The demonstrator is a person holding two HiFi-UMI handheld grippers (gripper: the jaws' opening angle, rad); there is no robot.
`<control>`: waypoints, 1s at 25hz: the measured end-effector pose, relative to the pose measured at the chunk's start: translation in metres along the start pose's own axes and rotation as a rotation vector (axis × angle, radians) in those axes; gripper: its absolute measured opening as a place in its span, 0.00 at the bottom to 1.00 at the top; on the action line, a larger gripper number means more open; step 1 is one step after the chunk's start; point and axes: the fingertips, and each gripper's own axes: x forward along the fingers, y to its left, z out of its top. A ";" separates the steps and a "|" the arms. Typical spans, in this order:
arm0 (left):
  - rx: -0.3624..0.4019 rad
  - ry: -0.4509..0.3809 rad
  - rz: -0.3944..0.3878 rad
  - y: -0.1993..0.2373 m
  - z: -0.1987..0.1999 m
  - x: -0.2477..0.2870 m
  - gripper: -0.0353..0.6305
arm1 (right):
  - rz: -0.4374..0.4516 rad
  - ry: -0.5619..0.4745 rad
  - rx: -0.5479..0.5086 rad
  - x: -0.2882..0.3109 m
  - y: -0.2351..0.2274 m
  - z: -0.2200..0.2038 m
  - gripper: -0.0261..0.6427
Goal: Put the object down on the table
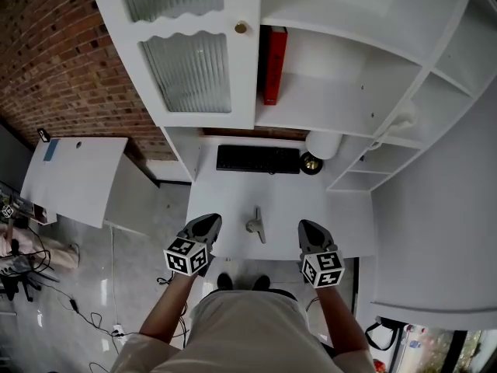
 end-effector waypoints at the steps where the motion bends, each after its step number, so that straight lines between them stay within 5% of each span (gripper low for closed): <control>1: 0.006 -0.014 0.003 0.000 0.006 -0.005 0.07 | 0.002 -0.009 -0.004 -0.004 0.002 0.005 0.04; 25: 0.135 -0.204 0.025 -0.013 0.074 -0.070 0.04 | -0.007 -0.169 -0.105 -0.048 0.026 0.067 0.04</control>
